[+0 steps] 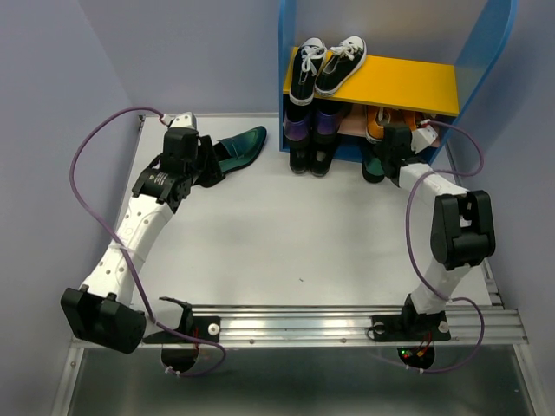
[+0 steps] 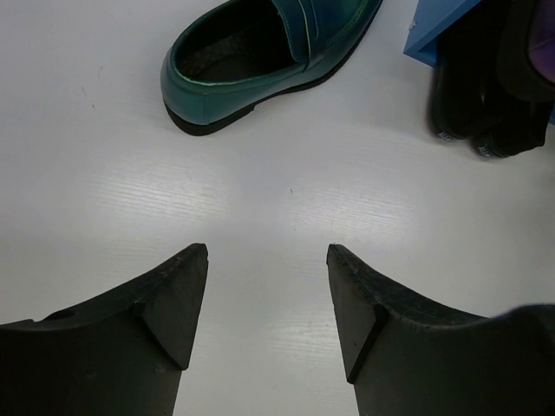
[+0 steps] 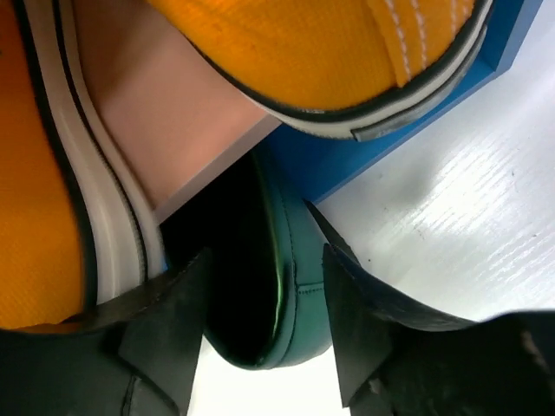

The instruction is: Place and organize the shoes onto the shoe shelf

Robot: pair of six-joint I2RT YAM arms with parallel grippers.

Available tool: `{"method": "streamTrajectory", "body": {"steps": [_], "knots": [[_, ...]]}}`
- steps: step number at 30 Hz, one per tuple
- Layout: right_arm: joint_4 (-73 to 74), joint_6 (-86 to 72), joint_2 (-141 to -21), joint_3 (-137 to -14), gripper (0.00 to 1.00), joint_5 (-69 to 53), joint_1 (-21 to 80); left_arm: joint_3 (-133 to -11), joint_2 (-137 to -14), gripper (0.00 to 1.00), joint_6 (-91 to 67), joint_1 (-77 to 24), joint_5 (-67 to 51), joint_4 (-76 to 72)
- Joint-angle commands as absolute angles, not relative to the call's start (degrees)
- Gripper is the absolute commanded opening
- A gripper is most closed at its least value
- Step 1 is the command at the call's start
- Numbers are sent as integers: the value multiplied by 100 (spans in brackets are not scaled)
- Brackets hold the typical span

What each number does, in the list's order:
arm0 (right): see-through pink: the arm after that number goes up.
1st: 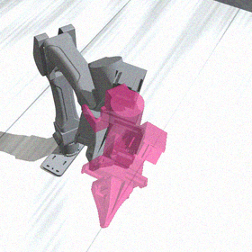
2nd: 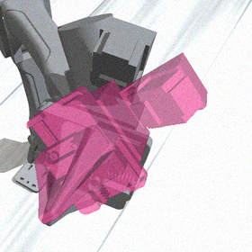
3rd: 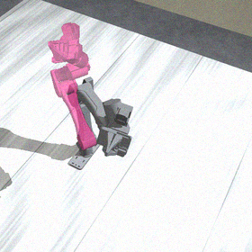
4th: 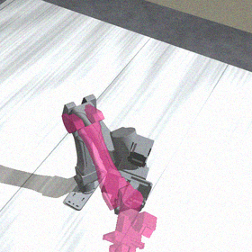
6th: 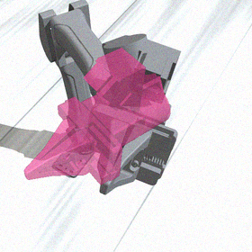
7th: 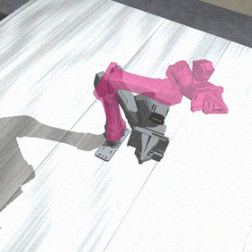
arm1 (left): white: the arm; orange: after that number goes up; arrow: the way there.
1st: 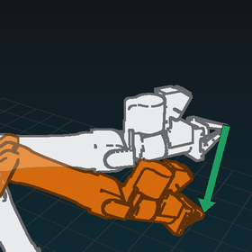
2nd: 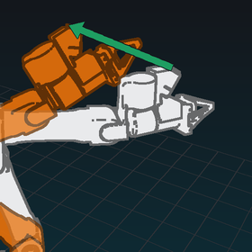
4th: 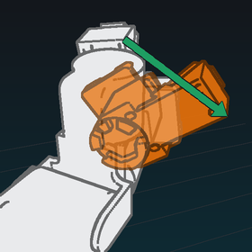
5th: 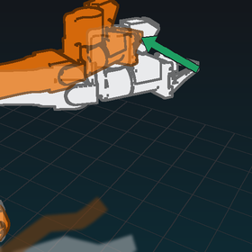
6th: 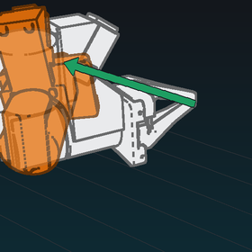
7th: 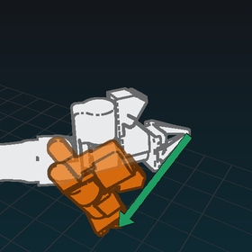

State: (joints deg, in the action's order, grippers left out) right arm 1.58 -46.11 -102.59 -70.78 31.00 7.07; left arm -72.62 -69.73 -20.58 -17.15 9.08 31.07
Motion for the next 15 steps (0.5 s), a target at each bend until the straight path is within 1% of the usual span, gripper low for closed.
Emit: {"method": "streamTrajectory", "body": {"steps": [1, 2, 3, 5, 6, 8, 9, 10, 11, 12, 13, 15], "knots": [[-492, -4623, -9792, -6857, 65, 3007, 694, -7488, -7232, 69, -1916, -1688, 1186, 3182], [-501, -4571, -9713, -6803, 69, 2945, 694, -7567, -7277, 69, -1846, -1687, 1213, 3164], [-510, -4449, -9555, -6759, 75, 2866, 694, -7620, -7338, 69, -1811, -1670, 1230, 3138], [-510, -4333, -9361, -6584, 80, 2621, 694, -7716, -7574, 69, -1723, -1661, 1274, 3094], [-510, -4202, -9152, -6513, 84, 2550, 694, -7839, -7681, 69, -1636, -1644, 1274, 3094], [-501, -4087, -8896, -6250, 88, 2443, 694, -8068, -8041, 69, -1539, -1644, 1274, 3085], [-510, -3983, -8642, -6153, 91, 2391, 694, -8173, -8355, 69, -1434, -1644, 1274, 3111], [-501, -3921, -8509, -6065, 93, 2330, 694, -8296, -8358, 69, -1380, -1644, 1274, 3155], [-501, -3868, -8386, -5908, 95, 2138, 694, -8549, -8715, 69, -1293, -1644, 1283, 3251], [-466, -3815, -8263, -5828, 97, 2023, 694, -8708, -8928, 69, -1231, -1644, 1396, 3356], [-457, -3780, -8044, -5749, 98, 1760, 694, -8927, -9417, 69, -1178, -1644, 1867, 3688], [-309, -3744, -7841, -5599, 100, 1574, 694, -9558, -9877, 69, -1056, -1644, 2091, 3937]]}}
